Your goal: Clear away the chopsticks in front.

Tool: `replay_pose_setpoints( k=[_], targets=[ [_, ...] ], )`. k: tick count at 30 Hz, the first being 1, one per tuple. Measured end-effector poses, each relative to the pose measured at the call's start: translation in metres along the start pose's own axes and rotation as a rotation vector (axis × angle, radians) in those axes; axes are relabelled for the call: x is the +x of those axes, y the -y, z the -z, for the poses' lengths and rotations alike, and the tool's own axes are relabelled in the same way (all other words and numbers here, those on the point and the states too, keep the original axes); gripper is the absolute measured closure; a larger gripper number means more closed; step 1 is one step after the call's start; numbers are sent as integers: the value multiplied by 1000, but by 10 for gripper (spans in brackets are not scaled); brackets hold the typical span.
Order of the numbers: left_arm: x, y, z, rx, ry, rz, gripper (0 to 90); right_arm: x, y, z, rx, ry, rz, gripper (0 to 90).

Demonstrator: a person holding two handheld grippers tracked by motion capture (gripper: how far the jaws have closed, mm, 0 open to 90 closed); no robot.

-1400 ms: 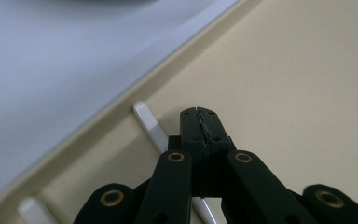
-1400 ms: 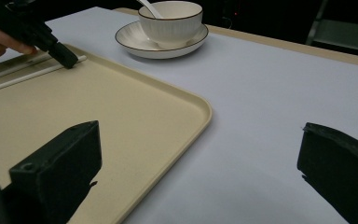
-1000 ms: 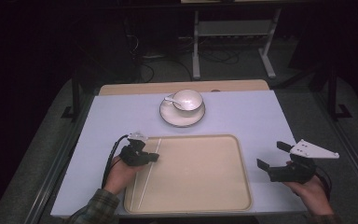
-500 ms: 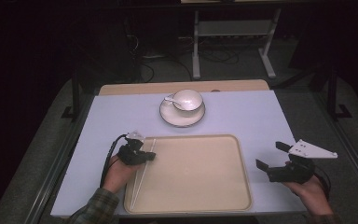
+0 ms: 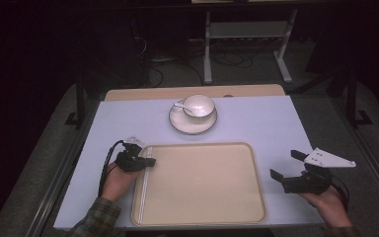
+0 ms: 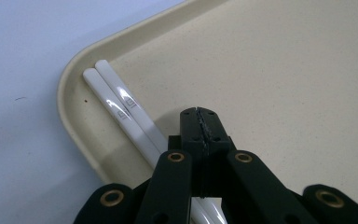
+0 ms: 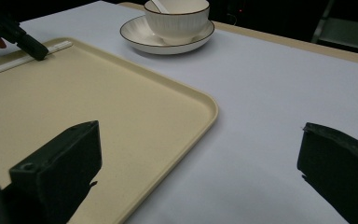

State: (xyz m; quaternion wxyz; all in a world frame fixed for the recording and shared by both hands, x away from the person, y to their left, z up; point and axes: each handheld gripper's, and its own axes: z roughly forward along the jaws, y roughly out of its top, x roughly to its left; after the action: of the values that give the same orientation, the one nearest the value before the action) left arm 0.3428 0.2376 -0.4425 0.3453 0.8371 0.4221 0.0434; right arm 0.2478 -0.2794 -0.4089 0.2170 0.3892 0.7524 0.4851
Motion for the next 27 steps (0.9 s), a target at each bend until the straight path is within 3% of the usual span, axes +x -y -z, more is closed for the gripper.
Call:
replay_pose_setpoints(
  k=[13,27],
  targets=[
    [0,-3,-1,3,14,-8,898,1,1,-1,11,-2,5,0],
    [-3,-35,3,-28,54,-93,806,2,2,-5,42,-6,5,0]
  ],
)
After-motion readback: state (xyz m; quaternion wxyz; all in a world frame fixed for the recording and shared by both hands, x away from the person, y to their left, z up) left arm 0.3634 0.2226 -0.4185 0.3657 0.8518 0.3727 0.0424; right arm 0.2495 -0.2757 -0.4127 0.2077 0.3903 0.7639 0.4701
